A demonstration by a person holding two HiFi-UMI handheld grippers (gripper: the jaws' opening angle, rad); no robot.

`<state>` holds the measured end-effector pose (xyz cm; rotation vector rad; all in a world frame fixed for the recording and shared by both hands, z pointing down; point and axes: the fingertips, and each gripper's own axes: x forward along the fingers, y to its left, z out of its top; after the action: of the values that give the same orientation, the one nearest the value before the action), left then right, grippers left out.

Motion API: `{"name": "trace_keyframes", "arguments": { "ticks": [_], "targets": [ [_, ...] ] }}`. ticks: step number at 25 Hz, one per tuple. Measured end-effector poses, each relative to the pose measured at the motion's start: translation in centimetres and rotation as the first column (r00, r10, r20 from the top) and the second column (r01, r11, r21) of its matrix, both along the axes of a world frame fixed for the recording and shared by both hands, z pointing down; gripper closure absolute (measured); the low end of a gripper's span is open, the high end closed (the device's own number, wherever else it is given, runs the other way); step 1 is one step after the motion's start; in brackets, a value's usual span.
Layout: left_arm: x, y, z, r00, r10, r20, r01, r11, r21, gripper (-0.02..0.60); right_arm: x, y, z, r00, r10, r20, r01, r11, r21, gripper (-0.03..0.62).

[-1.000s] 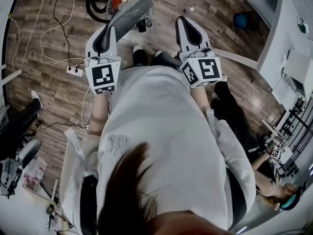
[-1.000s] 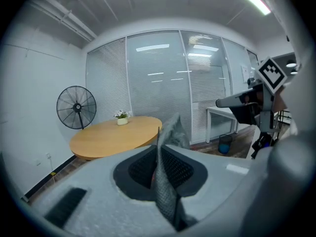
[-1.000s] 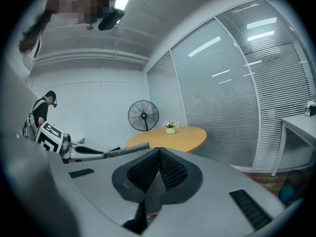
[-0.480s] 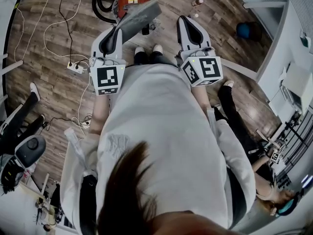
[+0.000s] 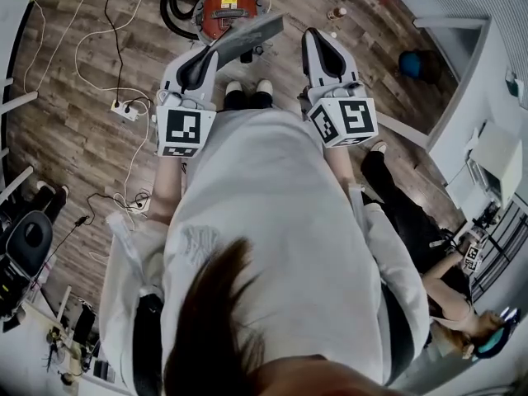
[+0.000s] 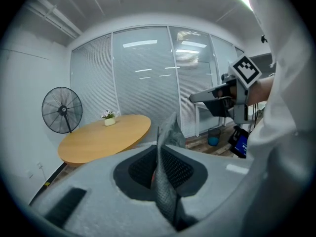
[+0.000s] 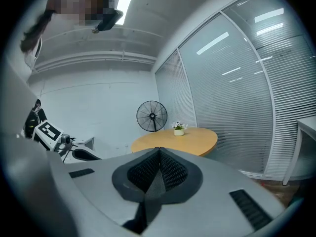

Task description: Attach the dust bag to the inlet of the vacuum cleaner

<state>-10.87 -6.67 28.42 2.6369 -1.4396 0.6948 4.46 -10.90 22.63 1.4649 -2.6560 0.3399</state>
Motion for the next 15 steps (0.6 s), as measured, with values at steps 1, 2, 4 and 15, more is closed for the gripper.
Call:
{"name": "trace_keyframes", "arguments": {
  "ticks": [1, 2, 4, 15],
  "targets": [
    [0.2, 0.0, 0.2, 1.0, 0.016, 0.006, -0.016, 1.0, -0.007, 0.541, 0.0, 0.0, 0.0, 1.0, -0.006, -0.001, 0.006, 1.0, 0.003, 0.591],
    [0.3, 0.0, 0.4, 0.999, 0.032, 0.014, -0.032, 0.999, -0.013, 0.541, -0.1, 0.1, -0.1, 1.0, -0.022, -0.001, 0.022, 1.0, 0.01, 0.591],
    [0.8, 0.3, 1.1, 0.998, 0.062, 0.024, -0.062, 0.998, -0.034, 0.541, -0.7, 0.3, -0.2, 0.996, -0.088, -0.009, 0.088, 0.996, 0.03, 0.591],
    [4.7, 1.9, 3.4, 0.948, 0.306, 0.083, -0.295, 0.948, -0.122, 0.541, -5.5, 4.3, 3.9, 0.772, -0.533, -0.345, 0.545, 0.835, -0.069, 0.47]
  ]
}}
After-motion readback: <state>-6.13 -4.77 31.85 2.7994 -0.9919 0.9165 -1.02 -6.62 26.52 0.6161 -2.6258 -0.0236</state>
